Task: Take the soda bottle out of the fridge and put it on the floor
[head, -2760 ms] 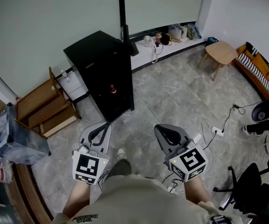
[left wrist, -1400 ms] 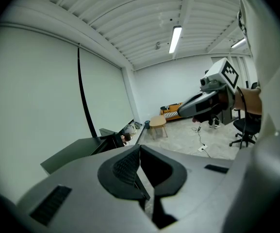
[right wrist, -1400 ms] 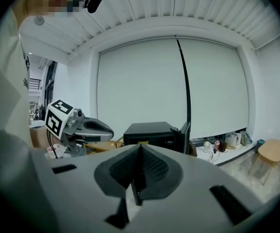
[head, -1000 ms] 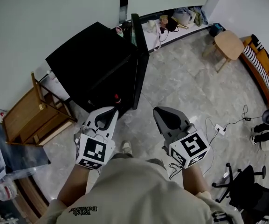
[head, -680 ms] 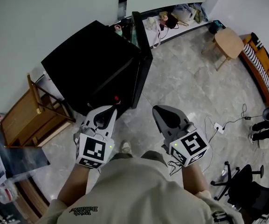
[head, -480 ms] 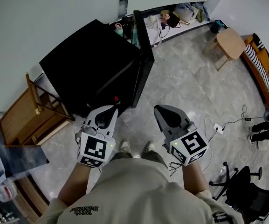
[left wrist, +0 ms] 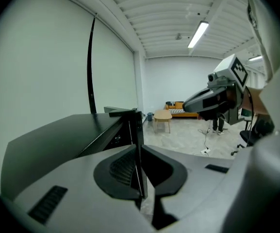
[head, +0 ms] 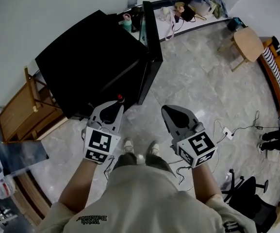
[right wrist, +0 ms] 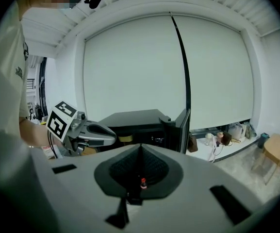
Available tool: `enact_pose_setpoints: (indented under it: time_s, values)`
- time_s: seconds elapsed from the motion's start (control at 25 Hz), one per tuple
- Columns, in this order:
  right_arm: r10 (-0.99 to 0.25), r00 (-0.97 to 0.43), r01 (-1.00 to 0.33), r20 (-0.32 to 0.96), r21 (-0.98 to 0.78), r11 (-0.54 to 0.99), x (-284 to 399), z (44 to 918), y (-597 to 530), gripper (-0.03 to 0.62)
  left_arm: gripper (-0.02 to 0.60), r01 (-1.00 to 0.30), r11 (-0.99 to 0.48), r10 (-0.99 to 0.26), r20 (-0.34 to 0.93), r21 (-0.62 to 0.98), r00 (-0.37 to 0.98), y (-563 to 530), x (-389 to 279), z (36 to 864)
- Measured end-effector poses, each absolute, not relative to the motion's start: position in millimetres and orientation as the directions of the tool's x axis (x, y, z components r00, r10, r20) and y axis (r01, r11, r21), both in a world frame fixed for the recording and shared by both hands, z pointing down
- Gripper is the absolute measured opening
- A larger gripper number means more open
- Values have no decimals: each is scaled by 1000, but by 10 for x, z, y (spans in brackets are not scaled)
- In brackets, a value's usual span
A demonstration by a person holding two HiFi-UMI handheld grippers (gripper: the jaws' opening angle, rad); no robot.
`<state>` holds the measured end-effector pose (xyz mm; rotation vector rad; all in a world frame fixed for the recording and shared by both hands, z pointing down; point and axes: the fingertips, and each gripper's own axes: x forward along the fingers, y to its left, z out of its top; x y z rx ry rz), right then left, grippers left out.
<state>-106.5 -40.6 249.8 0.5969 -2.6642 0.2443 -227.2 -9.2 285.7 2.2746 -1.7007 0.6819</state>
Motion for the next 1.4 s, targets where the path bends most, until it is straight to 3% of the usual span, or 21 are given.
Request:
enact_pose_setpoints:
  time_s: [0.12, 0.2, 0.36, 0.48, 1.4]
  values:
    - [-374, -835, -428, 404, -51, 902, -1101, 2632, -520, -5, 12, -952, -292, -839, 503, -92, 208, -225, -2280, 3019]
    - [-360, -848, -409, 389, -50, 911, -1163, 2715, -570, -5, 96, -948, -304, -822, 529, -91, 213, -314, -2263, 3159]
    - [-325, -861, -387, 392, -89, 918, -1239, 2918, -631, -5, 136, -945, -315, -790, 576, -87, 210, -472, -2247, 3495]
    - [-308, -864, -379, 399, -110, 919, -1315, 3071, -726, -5, 175, -937, -305, -775, 617, -171, 139, -619, -2366, 3793]
    - [-238, -861, -370, 449, -232, 899, -1571, 4342, -828, -5, 192, -987, -162, -567, 820, -18, 79, -1002, -2777, 6134]
